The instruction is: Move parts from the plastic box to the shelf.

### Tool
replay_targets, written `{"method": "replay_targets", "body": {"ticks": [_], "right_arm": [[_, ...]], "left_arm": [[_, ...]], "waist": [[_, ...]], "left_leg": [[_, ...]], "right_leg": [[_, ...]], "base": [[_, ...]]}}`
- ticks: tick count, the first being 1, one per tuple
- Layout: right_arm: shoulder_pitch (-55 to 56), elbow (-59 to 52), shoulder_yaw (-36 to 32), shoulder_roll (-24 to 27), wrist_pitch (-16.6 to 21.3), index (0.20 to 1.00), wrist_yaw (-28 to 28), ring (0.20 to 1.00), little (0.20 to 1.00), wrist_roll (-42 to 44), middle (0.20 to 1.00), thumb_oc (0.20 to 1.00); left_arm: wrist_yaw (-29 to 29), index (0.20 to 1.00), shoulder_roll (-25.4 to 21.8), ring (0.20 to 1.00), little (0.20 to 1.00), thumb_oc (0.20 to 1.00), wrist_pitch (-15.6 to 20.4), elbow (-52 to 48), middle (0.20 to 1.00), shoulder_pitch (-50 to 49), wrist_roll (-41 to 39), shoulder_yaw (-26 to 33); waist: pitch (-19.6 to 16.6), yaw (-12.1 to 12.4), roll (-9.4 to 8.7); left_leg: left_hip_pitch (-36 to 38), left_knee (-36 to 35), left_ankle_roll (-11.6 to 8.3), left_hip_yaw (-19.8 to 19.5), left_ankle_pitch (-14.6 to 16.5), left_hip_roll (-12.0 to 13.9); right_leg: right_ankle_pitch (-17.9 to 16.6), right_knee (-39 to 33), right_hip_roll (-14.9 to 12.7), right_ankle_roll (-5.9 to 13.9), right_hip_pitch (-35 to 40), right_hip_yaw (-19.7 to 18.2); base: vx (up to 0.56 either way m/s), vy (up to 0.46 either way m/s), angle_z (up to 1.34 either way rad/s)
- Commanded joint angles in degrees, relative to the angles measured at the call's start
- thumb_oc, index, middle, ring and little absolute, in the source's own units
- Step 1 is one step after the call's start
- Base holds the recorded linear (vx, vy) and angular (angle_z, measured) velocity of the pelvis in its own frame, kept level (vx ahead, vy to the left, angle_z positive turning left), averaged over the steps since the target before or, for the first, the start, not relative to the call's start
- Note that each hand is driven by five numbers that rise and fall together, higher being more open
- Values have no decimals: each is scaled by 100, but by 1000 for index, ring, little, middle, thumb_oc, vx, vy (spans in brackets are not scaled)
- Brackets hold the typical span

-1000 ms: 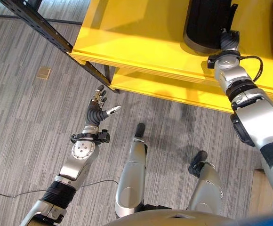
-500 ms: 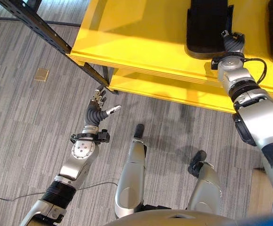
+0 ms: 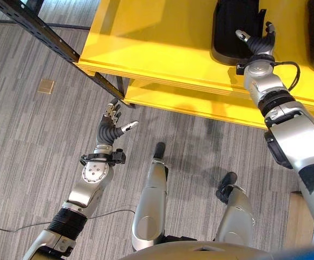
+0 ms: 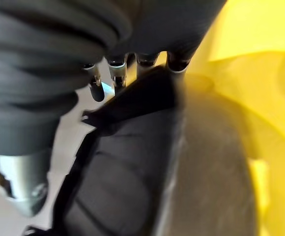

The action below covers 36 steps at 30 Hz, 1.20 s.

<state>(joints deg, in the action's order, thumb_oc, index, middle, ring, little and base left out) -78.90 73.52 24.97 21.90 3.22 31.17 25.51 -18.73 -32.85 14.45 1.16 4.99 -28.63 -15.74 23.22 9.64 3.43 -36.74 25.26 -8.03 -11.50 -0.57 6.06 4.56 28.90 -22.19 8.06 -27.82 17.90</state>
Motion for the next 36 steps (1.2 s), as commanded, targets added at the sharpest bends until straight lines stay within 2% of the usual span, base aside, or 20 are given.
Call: {"method": "replay_targets", "body": {"ticks": [1,9,16,20,25,28,30,33,36], "right_arm": [[-313,-669,-17,174,349,1000,232,1000,1000,-303,1000,1000],[-288,-825,-33,94,320,1000,318,1000,1000,-484,1000,1000],[-322,-782,-78,246,301,1000,512,1000,1000,-619,1000,1000],[-293,-1578,-51,628,66,1000,1085,1000,1000,-1505,1000,1000],[-182,-2508,-225,978,-185,1000,1430,1000,1000,-2206,1000,1000],[28,-3570,-591,1153,-322,1000,1619,1000,1000,-2739,1000,1000],[379,-4479,-925,1124,-360,1000,1667,1000,1000,-3126,1000,1000],[658,-4924,-1136,1038,-377,1000,1643,1000,1000,-3308,1000,1000],[1479,-5898,-1440,658,-188,1000,1426,1000,1000,-3482,1000,1000]], "left_arm": [[-89,1000,-220,1000,1000,1000,338,-403,1000,55,10,68],[-93,1000,-234,1000,1000,1000,351,-384,1000,27,-5,117],[-116,1000,-237,1000,1000,1000,350,-391,1000,-3,16,145],[-180,1000,-195,1000,1000,1000,331,-398,1000,-12,110,186],[-208,1000,-160,1000,1000,1000,320,-399,1000,-9,198,231],[-232,1000,-113,1000,1000,1000,311,-360,1000,17,284,301],[-234,1000,-59,1000,1000,1000,289,-327,1000,26,360,350],[-214,1000,-55,1000,1000,1000,261,-326,1000,5,403,380],[-185,1000,-12,1000,1000,1000,223,-385,1000,-111,493,497]], "waist": [[303,47,15],[288,-4,-30],[282,-31,-46],[277,-116,-110],[260,-176,-156],[254,-224,-196],[257,-262,-209],[244,-269,-231],[235,-341,-244]], "left_leg": [[311,141,225,238,655,20],[344,138,213,252,668,43],[342,156,211,263,674,52],[373,140,206,285,678,86],[409,131,201,277,694,100],[452,129,203,279,720,112],[491,139,209,280,745,119],[515,144,212,286,758,116],[539,142,234,313,727,118]], "right_leg": [[112,94,156,-30,-57,-472],[102,47,176,-33,0,-480],[93,30,186,-23,24,-468],[82,9,210,-14,30,-479],[86,-7,224,-11,70,-471],[92,-15,240,-6,114,-484],[107,8,242,-5,123,-506],[109,4,237,0,156,-506],[63,11,226,-8,147,-540]], "base": [[0,0,0],[0,0,0],[0,0,0],[7,-1,-6],[3,-3,-2],[7,-11,-4],[11,-10,-9],[7,-9,-6],[-8,2,-4]]}}
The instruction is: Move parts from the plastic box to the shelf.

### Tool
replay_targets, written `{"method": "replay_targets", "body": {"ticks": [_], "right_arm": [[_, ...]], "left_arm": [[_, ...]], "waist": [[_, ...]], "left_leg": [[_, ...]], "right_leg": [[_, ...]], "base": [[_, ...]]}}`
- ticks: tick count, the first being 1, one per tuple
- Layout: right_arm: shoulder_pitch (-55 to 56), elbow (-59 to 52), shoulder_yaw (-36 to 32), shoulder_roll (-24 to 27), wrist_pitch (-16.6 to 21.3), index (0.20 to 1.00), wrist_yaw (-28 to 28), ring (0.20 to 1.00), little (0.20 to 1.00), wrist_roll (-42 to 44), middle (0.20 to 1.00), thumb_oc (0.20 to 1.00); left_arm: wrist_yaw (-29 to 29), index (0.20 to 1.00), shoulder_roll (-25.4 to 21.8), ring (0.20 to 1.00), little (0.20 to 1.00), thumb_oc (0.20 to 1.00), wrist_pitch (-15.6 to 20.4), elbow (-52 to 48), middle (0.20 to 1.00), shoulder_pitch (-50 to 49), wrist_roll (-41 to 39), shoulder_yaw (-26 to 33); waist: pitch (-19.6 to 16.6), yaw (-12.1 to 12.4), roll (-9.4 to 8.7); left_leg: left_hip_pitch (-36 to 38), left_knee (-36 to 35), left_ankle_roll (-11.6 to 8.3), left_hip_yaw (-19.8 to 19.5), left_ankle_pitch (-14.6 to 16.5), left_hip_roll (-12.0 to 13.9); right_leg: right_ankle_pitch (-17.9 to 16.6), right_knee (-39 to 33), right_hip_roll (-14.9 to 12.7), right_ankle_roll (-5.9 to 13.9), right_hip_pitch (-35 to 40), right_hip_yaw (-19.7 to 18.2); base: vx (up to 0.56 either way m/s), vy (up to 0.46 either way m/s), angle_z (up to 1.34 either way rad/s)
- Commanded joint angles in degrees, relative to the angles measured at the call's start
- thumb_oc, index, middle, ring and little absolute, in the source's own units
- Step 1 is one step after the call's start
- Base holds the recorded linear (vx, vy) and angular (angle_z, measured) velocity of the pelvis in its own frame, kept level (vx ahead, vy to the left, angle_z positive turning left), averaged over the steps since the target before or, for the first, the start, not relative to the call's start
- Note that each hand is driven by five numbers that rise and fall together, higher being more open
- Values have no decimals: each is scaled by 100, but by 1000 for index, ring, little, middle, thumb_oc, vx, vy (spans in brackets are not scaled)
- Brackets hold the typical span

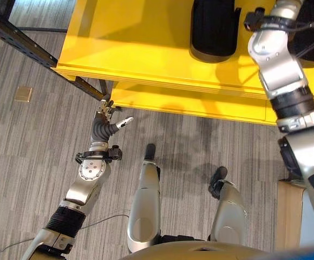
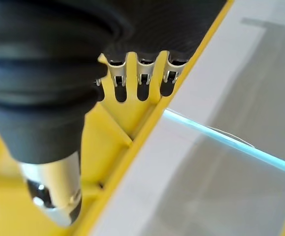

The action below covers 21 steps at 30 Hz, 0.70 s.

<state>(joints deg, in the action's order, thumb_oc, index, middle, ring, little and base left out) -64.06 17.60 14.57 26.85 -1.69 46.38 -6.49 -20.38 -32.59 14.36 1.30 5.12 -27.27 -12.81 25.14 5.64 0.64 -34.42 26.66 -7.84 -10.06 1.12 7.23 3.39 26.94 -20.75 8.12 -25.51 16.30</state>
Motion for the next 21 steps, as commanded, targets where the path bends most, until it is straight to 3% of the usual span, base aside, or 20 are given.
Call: {"method": "replay_targets", "body": {"ticks": [1,9,10,13,16,17,18,20,21], "right_arm": [[146,-447,-411,127,329,1000,-172,1000,1000,-311,1000,1000],[1239,-1271,-181,137,257,1000,-795,1000,1000,-1113,1000,1000],[1558,-1510,-164,180,148,1000,-838,1000,1000,-1661,1000,1000],[1922,-1848,-159,65,112,1000,-839,1000,1000,-2155,1000,1000],[2511,-2109,163,-14,-222,1000,-388,1000,1000,-3817,1000,1000],[2504,-2106,175,-18,-230,1000,-383,1000,1000,-3834,1000,1000],[2598,-2285,404,41,-379,1000,-498,1000,1000,-4390,1000,1000],[2756,-2368,579,86,-465,1000,-545,1000,1000,-4720,1000,1000],[2902,-2321,929,54,-451,1000,-825,1000,1000,-4943,1000,1000]], "left_arm": [[2,1000,-31,1000,1000,1000,221,-409,1000,-172,370,233],[81,1000,50,1000,1000,1000,161,-476,1000,-435,519,458],[84,1000,81,1000,1000,1000,141,-473,1000,-462,646,505],[45,1000,114,1000,1000,1000,141,-455,1000,-483,762,503],[-114,1000,166,1000,1000,1000,253,-550,1000,-434,1113,473],[-118,1000,175,1000,1000,1000,256,-548,1000,-433,1120,475],[-170,1000,189,1000,1000,1000,263,-569,1000,-390,1231,450],[-210,1000,233,1000,1000,1000,265,-513,1000,-351,1306,377],[-245,1000,290,1000,1000,1000,254,-473,1000,-309,1378,329]], "waist": [[33,48,24],[-3,-34,-52],[-3,-71,-60],[-10,-103,-67],[-23,-80,-50],[-36,-98,-49],[-23,-103,-62],[-38,-129,-78],[-25,-151,-111]], "left_leg": [[323,-6,215,184,559,5],[503,-83,207,253,574,73],[524,-97,212,264,577,79],[521,-121,221,263,533,63],[533,-87,229,247,597,55],[509,-118,237,240,537,40],[511,-94,236,238,559,36],[490,-88,240,242,547,27],[494,-35,237,258,615,46]], "right_leg": [[176,194,86,-12,-73,-386],[162,87,100,17,58,-435],[142,54,95,32,95,-434],[86,-3,85,37,118,-424],[107,-48,61,74,202,-400],[53,-84,54,68,187,-391],[49,-79,45,78,204,-383],[14,-99,32,89,198,-382],[26,-95,28,114,203,-407]], "base": [[2,-4,-7],[7,-5,-3],[0,0,0],[0,0,0],[0,0,0],[0,0,0],[0,0,0],[0,15,0],[-34,35,0]]}}
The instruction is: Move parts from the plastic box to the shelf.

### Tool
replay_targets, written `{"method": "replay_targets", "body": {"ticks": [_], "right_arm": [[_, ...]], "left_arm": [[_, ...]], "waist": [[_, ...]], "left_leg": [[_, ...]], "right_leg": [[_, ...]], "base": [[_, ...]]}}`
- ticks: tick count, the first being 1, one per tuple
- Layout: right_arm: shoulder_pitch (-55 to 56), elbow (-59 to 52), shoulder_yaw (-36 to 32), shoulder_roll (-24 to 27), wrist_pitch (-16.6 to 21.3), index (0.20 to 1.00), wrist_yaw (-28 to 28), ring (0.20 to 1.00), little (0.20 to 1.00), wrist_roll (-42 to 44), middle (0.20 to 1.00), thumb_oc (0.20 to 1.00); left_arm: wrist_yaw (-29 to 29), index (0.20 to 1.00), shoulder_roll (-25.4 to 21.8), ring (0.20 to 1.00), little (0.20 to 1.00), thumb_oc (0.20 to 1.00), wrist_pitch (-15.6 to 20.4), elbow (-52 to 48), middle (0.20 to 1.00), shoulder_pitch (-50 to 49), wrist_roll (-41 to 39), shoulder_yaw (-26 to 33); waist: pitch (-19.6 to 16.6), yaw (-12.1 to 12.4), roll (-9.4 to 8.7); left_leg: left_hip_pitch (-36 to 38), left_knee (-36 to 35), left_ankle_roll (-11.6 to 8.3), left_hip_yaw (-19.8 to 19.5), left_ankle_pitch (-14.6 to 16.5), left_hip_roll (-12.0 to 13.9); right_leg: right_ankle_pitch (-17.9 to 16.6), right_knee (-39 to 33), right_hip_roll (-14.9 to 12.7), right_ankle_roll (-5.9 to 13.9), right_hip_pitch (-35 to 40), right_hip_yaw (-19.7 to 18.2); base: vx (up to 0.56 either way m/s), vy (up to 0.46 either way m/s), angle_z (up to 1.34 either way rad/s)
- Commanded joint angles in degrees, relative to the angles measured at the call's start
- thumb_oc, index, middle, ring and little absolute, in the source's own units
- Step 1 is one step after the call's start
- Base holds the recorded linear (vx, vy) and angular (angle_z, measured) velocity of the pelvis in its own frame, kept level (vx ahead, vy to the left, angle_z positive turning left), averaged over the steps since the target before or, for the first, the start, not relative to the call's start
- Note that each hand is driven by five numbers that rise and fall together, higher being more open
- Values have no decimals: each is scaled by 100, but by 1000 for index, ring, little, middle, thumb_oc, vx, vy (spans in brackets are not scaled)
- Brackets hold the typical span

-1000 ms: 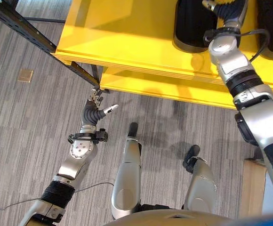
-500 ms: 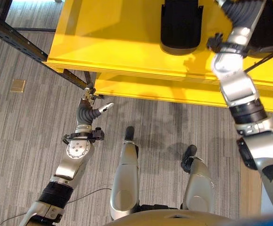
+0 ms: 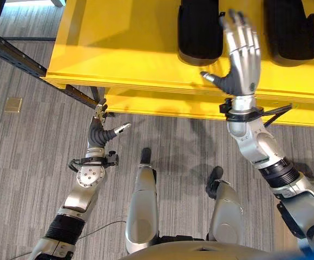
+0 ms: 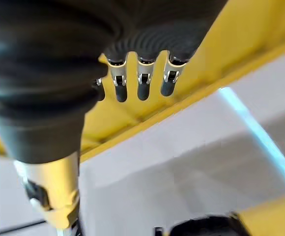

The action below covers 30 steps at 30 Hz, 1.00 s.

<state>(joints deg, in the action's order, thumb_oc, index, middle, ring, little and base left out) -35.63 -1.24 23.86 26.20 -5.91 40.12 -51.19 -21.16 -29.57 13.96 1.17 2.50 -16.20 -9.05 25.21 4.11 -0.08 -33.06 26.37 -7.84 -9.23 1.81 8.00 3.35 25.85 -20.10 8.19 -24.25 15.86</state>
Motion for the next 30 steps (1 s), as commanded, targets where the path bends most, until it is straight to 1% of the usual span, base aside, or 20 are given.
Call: {"method": "replay_targets", "body": {"ticks": [1,3,8,9,13,18,28,29,30], "right_arm": [[109,-470,44,114,-22,1000,-212,1000,1000,-546,1000,1000],[222,-384,187,156,-45,1000,-239,1000,1000,-714,1000,1000],[312,266,576,-13,-165,1000,-316,1000,1000,-840,1000,1000],[320,412,653,-52,-170,1000,-355,1000,1000,-842,1000,1000],[267,865,804,-163,-234,1000,-382,1000,1000,-780,1000,1000],[176,1467,939,-311,-381,1000,-336,1000,1000,-716,1000,1000],[82,2061,999,-486,-534,1000,-266,1000,1000,-555,1000,1000],[80,2073,1007,-493,-535,1000,-259,1000,1000,-552,1000,1000],[53,2101,1007,-513,-544,1000,-257,1000,1000,-542,1000,1000]], "left_arm": [[-181,1000,1,1000,1000,1000,293,-460,1000,-25,305,-46],[-199,1000,31,1000,1000,1000,295,-409,1000,-11,338,-77],[-255,1000,108,1000,1000,1000,335,-335,1000,25,359,-98],[-252,1000,124,1000,1000,1000,344,-316,1000,32,349,-101],[-274,1000,158,1000,1000,1000,377,-224,1000,79,309,-95],[-267,1000,189,1000,1000,1000,420,-154,1000,103,249,-122],[-283,1000,194,1000,1000,1000,458,-70,1000,86,213,-106],[-283,1000,195,1000,1000,1000,458,-69,1000,81,211,-105],[-282,1000,196,1000,1000,1000,460,-70,1000,83,203,-93]], "waist": [[-37,-20,-51],[-43,-39,-78],[-47,-61,-103],[-40,-52,-102],[-42,-66,-121],[-29,-72,-101],[19,-56,-62],[31,-48,-56],[29,-51,-57]], "left_leg": [[330,-26,243,178,495,-39],[322,-30,239,181,491,-36],[313,-55,230,202,477,-25],[337,-29,219,208,534,-8],[293,-26,214,221,484,-17],[293,-38,199,236,484,-11],[276,13,186,243,489,-5],[299,45,178,246,546,12],[278,25,185,243,495,0]], "right_leg": [[-22,-24,-42,100,55,-366],[-40,-46,-46,109,50,-357],[-78,-121,-44,115,61,-393],[-33,-97,-35,120,79,-408],[-92,-138,-50,115,57,-412],[-98,-161,-60,120,61,-415],[-99,-137,-63,114,53,-434],[-51,-105,-53,118,70,-440],[-97,-131,-59,110,53,-438]], "base": [[0,0,0],[0,0,0],[0,0,0],[0,0,0],[0,0,0],[0,0,0],[0,0,0],[0,0,0],[0,0,0]]}}
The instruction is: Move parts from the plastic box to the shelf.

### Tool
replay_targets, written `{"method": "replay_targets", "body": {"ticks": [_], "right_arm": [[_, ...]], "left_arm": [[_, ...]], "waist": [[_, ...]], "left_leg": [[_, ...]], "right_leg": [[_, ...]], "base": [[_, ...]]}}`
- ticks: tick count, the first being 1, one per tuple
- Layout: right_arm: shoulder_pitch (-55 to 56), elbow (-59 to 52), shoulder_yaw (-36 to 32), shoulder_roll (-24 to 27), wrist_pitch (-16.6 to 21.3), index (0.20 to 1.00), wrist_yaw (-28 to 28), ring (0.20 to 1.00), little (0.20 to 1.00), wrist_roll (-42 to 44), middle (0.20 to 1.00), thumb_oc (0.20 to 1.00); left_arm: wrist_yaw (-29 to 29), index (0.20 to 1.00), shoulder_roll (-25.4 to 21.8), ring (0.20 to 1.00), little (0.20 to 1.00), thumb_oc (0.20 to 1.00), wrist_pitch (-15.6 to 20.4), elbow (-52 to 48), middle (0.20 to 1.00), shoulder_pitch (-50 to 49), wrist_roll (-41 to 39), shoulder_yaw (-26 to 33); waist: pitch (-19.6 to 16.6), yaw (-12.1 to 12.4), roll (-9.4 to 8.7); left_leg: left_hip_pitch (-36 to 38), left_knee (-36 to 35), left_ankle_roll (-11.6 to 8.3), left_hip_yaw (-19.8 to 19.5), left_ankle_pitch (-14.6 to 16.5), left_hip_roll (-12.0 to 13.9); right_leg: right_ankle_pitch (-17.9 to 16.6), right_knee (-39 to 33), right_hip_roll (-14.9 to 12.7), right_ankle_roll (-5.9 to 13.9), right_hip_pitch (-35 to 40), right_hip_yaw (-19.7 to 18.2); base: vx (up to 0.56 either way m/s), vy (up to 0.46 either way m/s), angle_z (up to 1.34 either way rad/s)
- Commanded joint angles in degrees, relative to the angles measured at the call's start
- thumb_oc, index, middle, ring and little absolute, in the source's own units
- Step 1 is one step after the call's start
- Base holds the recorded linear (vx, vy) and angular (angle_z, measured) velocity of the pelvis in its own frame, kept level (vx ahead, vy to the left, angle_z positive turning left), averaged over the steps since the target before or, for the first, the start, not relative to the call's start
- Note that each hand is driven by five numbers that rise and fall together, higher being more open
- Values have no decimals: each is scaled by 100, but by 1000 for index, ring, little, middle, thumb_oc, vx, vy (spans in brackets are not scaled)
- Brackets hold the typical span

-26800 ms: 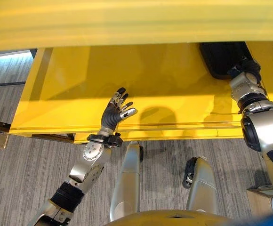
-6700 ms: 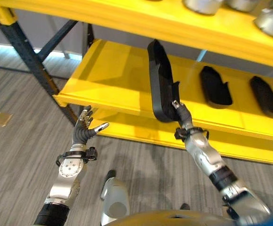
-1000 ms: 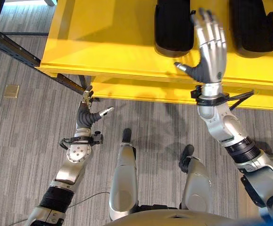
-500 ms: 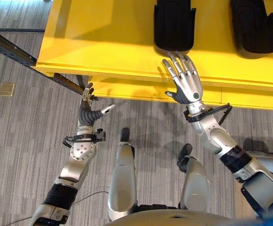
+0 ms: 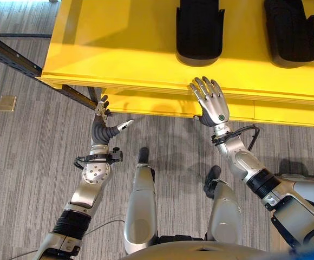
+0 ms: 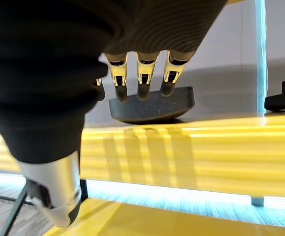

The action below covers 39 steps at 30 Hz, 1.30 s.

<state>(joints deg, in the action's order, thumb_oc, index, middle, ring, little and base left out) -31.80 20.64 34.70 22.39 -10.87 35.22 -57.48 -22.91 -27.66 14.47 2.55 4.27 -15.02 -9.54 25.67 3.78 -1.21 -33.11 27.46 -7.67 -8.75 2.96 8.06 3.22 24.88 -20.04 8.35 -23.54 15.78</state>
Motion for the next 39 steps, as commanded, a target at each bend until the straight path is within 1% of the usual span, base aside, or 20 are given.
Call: {"method": "replay_targets", "body": {"ticks": [1,2,4,5,8,9,10,12,14,15,18,20,21,23,30,39], "right_arm": [[-385,-2,-56,-156,-52,1000,247,1000,1000,105,1000,1000],[-383,2,-51,-159,-52,1000,249,1000,1000,106,1000,1000],[-460,79,-15,-177,-52,1000,242,1000,1000,111,1000,1000],[-491,119,-5,-191,-53,1000,243,1000,1000,121,1000,1000],[-683,227,4,-220,-65,1000,204,1000,1000,191,1000,1000],[-733,224,2,-208,-65,1000,206,1000,1000,191,1000,1000],[-760,245,17,-214,-64,1000,200,1000,1000,194,1000,1000],[-812,287,20,-217,-45,1000,202,1000,1000,245,1000,1000],[-877,325,22,-216,-26,1000,200,1000,1000,296,1000,1000],[-920,350,14,-203,-30,1000,206,1000,1000,308,1000,1000],[-1015,459,7,-213,-32,1000,208,1000,1000,372,1000,1000],[-1082,472,-8,-195,-28,1000,211,1000,1000,401,1000,1000],[-1088,472,-11,-193,-28,1000,211,1000,1000,402,1000,1000],[-1128,518,-35,-181,-25,1000,240,1000,1000,458,1000,1000],[-1237,731,-194,-193,-60,1000,338,1000,1000,746,1000,1000],[-1433,1033,-205,-119,-126,1000,351,1000,1000,769,1000,1000]], "left_arm": [[-105,1000,-1,1000,1000,1000,420,-205,1000,-98,78,-40],[-105,1000,0,1000,1000,1000,421,-204,1000,-103,77,-40],[-97,1000,-11,1000,1000,1000,427,-206,1000,-102,70,-30],[-94,1000,-15,1000,1000,1000,426,-207,1000,-111,72,-24],[-80,1000,-36,1000,1000,1000,437,-224,1000,-140,29,5],[-77,1000,-35,1000,1000,1000,437,-235,1000,-142,17,8],[-74,1000,-36,1000,1000,1000,434,-234,1000,-142,8,11],[-68,1000,-47,1000,1000,1000,438,-221,1000,-135,12,6],[-65,1000,-56,1000,1000,1000,446,-207,1000,-137,10,18],[-66,1000,-62,1000,1000,1000,454,-206,1000,-132,0,21],[-60,1000,-68,1000,1000,1000,461,-203,1000,-131,-25,28],[-52,1000,-76,1000,1000,1000,464,-207,1000,-133,-37,30],[-52,1000,-76,1000,1000,1000,463,-208,1000,-127,-37,31],[-53,1000,-83,1000,1000,1000,478,-193,1000,-126,-52,32],[-58,1000,-88,1000,1000,1000,492,-226,1000,-157,-132,82],[-33,1000,-127,1000,1000,1000,515,-230,1000,-157,-163,109]], "waist": [[-9,-10,63],[-1,-4,66],[4,11,73],[12,23,78],[30,79,86],[31,85,81],[38,97,86],[44,108,88],[57,128,96],[61,133,93],[87,161,106],[100,172,109],[94,166,105],[104,178,117],[121,208,149],[121,213,178]], "left_leg": [[279,-76,170,193,383,-9],[299,-49,162,196,435,5],[282,-69,169,189,396,-9],[296,-46,163,191,440,-2],[262,-9,172,179,452,-4],[238,-13,181,175,413,-21],[251,16,178,177,464,-12],[233,-6,187,177,423,-31],[228,25,184,174,469,-31],[203,12,189,168,427,-46],[188,58,189,165,471,-40],[179,79,193,169,480,-41],[159,56,200,167,433,-53],[170,84,201,173,481,-46],[145,86,200,169,477,-55],[96,140,206,170,501,-59]], "right_leg": [[-86,-25,-64,95,-29,-438],[-41,4,-57,100,-14,-442],[-76,-21,-64,99,-24,-436],[-33,4,-57,104,-6,-439],[-13,29,-61,97,1,-427],[-51,20,-66,89,-16,-424],[-12,53,-65,95,-13,-428],[-49,33,-73,88,-23,-423],[-9,62,-74,92,-16,-423],[-45,42,-81,86,-32,-419],[-4,87,-82,89,-45,-420],[6,119,-82,84,-67,-426],[-34,96,-89,79,-84,-424],[10,142,-88,80,-92,-432],[19,174,-77,70,-117,-435],[41,233,-79,64,-185,-456]], "base": [[0,0,0],[0,0,0],[0,0,0],[36,-8,-4],[21,-7,-3],[0,0,0],[0,0,0],[0,0,0],[0,0,0],[0,0,0],[0,0,0],[0,0,0],[0,0,0],[16,-4,0],[0,0,0],[0,0,0]]}}
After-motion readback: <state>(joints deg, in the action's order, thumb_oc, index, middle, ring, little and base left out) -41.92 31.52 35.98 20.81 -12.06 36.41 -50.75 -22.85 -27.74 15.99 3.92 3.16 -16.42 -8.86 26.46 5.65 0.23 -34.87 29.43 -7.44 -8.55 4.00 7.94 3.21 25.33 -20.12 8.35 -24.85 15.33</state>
